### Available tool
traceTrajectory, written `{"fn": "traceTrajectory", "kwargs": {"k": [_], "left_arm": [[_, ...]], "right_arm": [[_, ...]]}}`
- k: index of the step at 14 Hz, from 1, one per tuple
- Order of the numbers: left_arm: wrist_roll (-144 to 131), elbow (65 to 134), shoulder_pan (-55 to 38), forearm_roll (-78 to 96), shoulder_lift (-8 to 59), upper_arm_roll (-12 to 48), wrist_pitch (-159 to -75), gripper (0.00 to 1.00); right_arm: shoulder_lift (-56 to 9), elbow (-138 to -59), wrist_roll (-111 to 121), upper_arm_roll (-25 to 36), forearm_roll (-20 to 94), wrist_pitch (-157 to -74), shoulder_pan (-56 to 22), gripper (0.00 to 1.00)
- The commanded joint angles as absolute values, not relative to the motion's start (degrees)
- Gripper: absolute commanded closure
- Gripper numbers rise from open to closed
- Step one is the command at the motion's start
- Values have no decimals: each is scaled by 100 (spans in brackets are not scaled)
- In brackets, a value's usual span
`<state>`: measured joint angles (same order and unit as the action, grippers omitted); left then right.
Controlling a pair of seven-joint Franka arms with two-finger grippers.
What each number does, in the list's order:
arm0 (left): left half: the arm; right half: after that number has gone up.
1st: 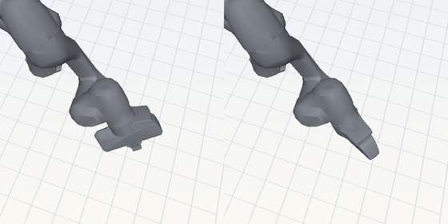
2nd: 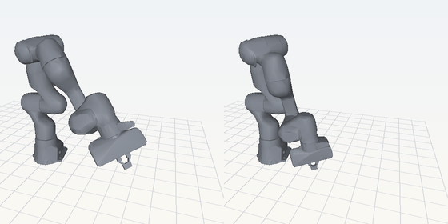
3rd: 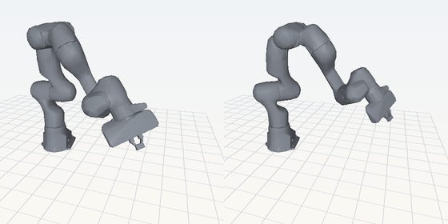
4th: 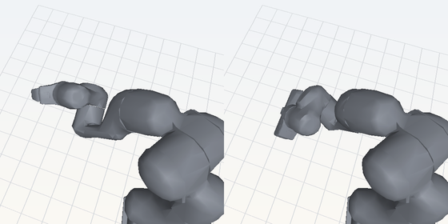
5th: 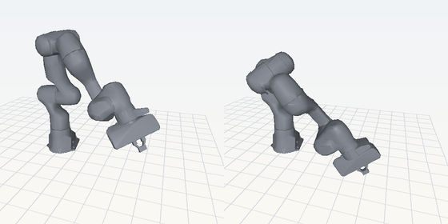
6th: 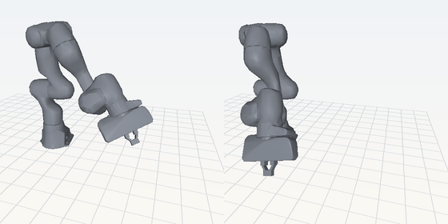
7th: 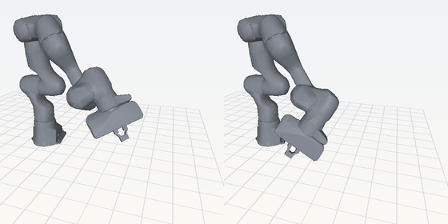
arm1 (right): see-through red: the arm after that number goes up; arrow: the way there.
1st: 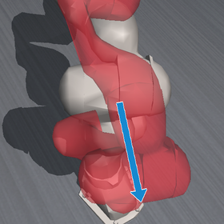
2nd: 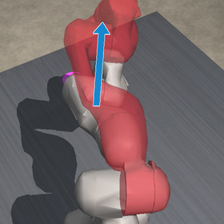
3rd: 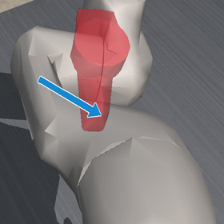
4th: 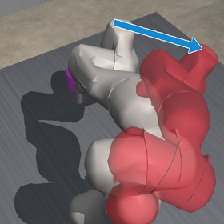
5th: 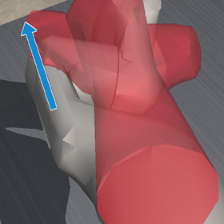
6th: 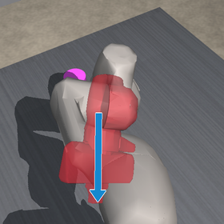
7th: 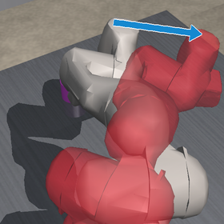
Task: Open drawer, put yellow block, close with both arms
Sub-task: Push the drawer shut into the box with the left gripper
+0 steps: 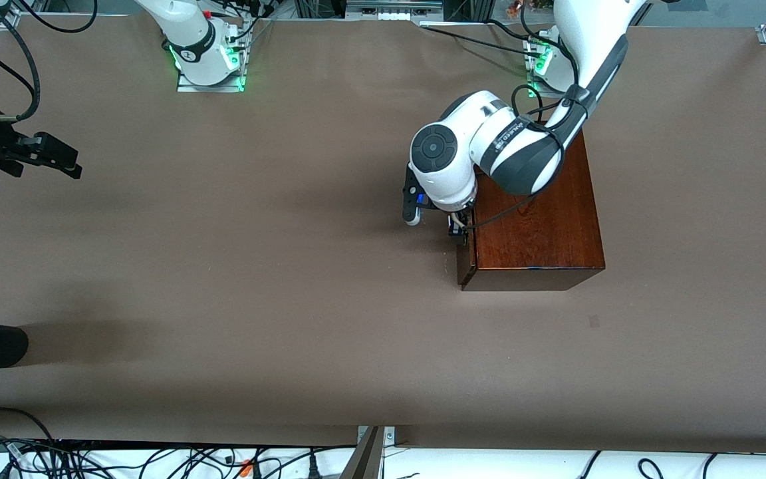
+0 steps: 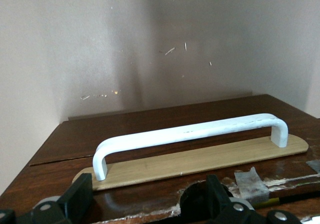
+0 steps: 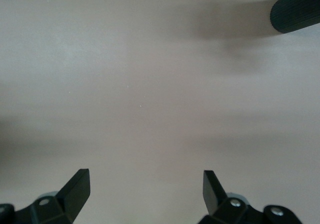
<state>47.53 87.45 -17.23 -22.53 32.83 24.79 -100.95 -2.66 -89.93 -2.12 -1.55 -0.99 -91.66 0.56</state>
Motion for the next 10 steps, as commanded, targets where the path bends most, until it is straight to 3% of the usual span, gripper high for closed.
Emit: {"fn": "traceTrajectory", "kwargs": {"k": [1,5,10], "left_arm": [[4772,8649,-1749,-2514,3190,2443,-9897,0],[4711,8377,-1740,-2348,3173,2496,-9739,0],[2608,7464,-1758,-698,3041,2514,-9063,0]], "right_arm": [[-158,-9088,-193,-176,-158,-9202,79,0],[-158,-9088,-193,-176,-158,-9202,79,0],[-158,-9079,-193,-176,-167,-9237,79,0]]}}
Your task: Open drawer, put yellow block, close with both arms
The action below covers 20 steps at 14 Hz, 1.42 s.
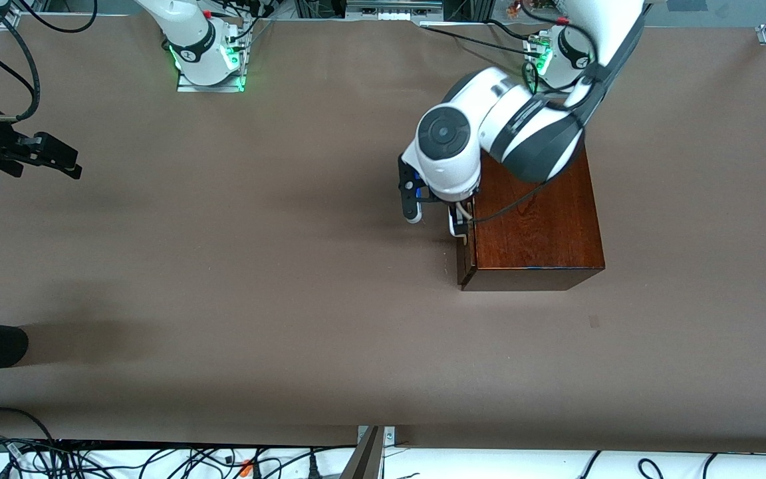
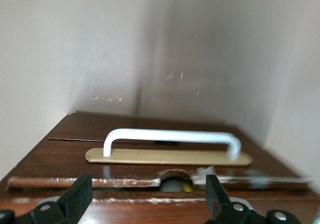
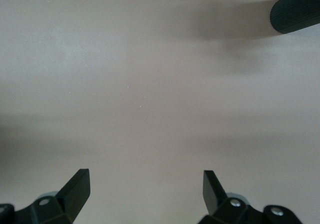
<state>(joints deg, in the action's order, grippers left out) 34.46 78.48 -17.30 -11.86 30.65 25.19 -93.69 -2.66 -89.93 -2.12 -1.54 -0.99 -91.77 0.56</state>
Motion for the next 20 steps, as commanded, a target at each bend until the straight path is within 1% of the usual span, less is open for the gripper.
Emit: {"fn": "traceTrajectory", "kwargs": {"k": [1,2,4,7,8,9,10,11,13,14,15,16,20], "left_arm": [[2027,7305,-1732,-503,3041,2514,-8905,0],[1526,7199,-1705,-466,3006,2522,-8703,0],[847,7172,-1557,-483,2682,2435,-8334,0],[589,7172,-750,-527,2374,2452,-7859,0],[615,7163,-573,-501,2338,2426,-7736,0],[624,7276,-563,-536,2068,2260,-7743,0],[589,7469,-563,-493,1796,1963,-7813,0],[589,7680,-563,-475,1541,1542,-8075,0],[580,8512,-519,-344,926,987,-8628,0],[571,8891,-510,-221,592,749,-9057,0],[536,9243,-449,-194,293,617,-9323,0],[397,9446,-300,-202,73,607,-9490,0],[-9,9483,122,-202,-62,606,-9370,0]], "right_arm": [[-158,-9079,-193,-176,-167,-9237,79,0],[-158,-9079,-193,-176,-167,-9237,79,0],[-158,-9079,-193,-176,-167,-9237,79,0],[-158,-9079,-193,-176,-167,-9246,79,0],[-158,-9079,-202,-176,-167,-9246,79,0],[-158,-9079,-202,-176,-167,-9246,79,0],[-158,-9079,-202,-176,-167,-9255,88,0],[-158,-9079,-202,-176,-167,-9255,88,0],[-158,-9079,-202,-176,-167,-9255,88,0],[-158,-9079,-202,-176,-167,-9255,88,0],[-158,-9079,-202,-176,-167,-9246,88,0],[-158,-9079,-202,-176,-167,-9255,88,0],[-158,-9079,-202,-176,-167,-9264,88,0]]}}
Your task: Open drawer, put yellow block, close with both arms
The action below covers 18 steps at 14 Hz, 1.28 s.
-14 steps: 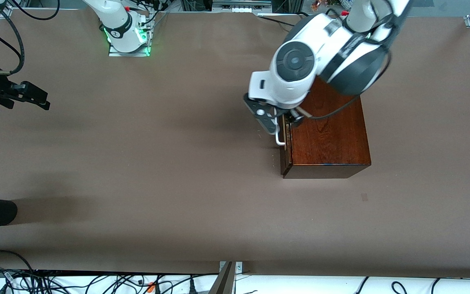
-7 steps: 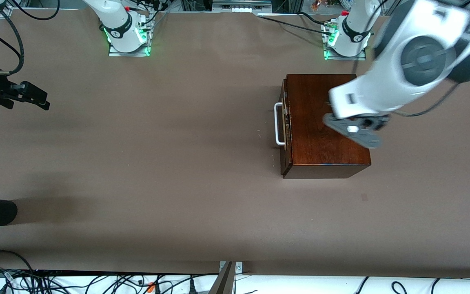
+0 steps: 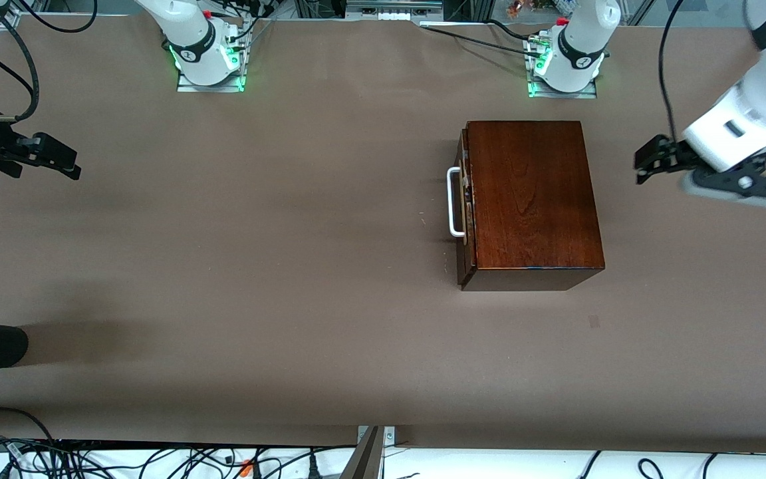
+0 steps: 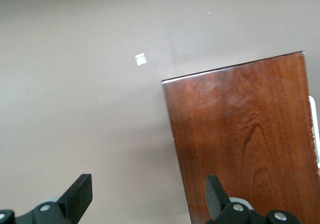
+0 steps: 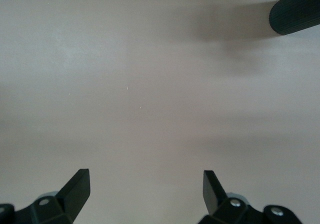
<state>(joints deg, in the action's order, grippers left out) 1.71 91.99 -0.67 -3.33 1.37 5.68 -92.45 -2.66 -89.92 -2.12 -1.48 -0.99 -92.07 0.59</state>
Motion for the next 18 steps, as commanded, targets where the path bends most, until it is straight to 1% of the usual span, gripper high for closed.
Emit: {"fn": "traceTrajectory", "kwargs": {"k": [1,3,5,12,18], "left_arm": [[-9,9492,219,-202,-62,598,-9352,0],[44,9431,176,-202,-70,362,-9343,0],[44,9431,141,-202,-88,352,-9221,0],[35,9299,141,-211,-35,545,-9079,0],[53,9290,141,-193,-44,545,-8904,0]], "right_arm": [[-158,-9079,-202,-176,-167,-9264,88,0],[-158,-9079,-211,-176,-158,-9264,88,0],[-158,-9079,-202,-176,-158,-9264,88,0],[-158,-9079,-202,-176,-158,-9264,88,0],[-158,-9070,-211,-176,-158,-9264,88,0]]}}
